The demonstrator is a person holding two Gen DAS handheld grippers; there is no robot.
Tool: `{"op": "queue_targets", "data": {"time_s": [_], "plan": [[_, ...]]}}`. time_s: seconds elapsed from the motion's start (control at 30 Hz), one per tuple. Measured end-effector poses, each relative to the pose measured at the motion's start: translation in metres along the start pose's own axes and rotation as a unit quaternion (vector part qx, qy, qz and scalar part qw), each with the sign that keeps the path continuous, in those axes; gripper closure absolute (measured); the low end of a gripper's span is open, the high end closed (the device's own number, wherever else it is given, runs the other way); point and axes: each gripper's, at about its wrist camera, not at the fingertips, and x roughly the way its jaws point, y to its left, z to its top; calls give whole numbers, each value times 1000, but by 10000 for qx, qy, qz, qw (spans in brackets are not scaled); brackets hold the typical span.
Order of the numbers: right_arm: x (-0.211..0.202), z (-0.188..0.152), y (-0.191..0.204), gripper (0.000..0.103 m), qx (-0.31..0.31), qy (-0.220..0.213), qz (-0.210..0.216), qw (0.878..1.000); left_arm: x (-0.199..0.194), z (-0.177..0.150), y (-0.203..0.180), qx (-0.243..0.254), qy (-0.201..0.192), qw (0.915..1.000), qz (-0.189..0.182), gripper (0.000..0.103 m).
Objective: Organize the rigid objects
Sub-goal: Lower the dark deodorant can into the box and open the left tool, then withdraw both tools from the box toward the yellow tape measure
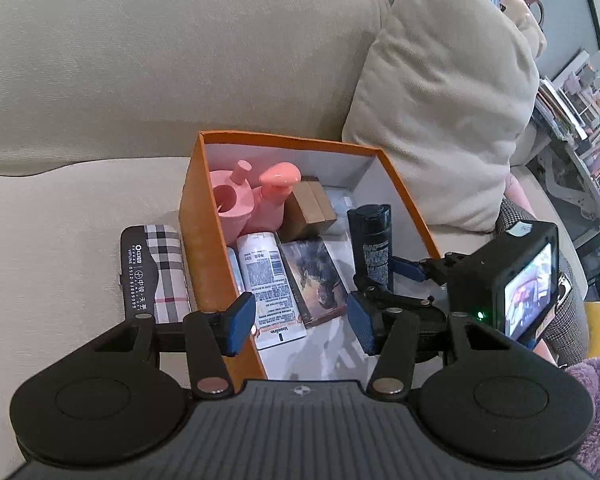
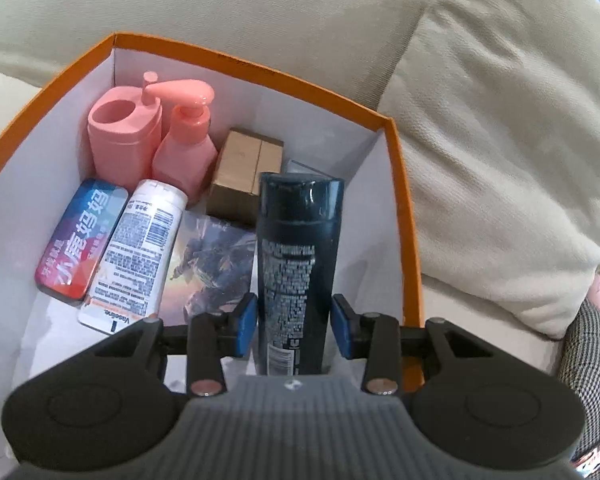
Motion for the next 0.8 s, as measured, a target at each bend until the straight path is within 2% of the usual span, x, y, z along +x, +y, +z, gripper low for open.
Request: {"op": "queue_targets", "data": {"time_s": [0.17,0.23,0.3,0.43,0.7,0.8], "plan": [[-12,6,-7,63,194,441,477,9977,-4,1,6,-93,-72,9999,-31,41],[-10,4,-4,62,128,552,394,9976,-2,1,6,-128,-62,9999,-47,41],[-2,2,1,62,56,594,121,9981,-2,1,6,-112,-65,9999,-43,41],[3,5,9,63,-91,477,-125,9987,-9,0,9,-100,-138,9999,-19,41],[-4,4,9,62,-77,386,-88,9992,-14,0,24,-314,-209,9993,72,41],[-8,-4,7,73,-31,351,21,9994,-15,-1,25,-291,-202,9992,164,41]]}}
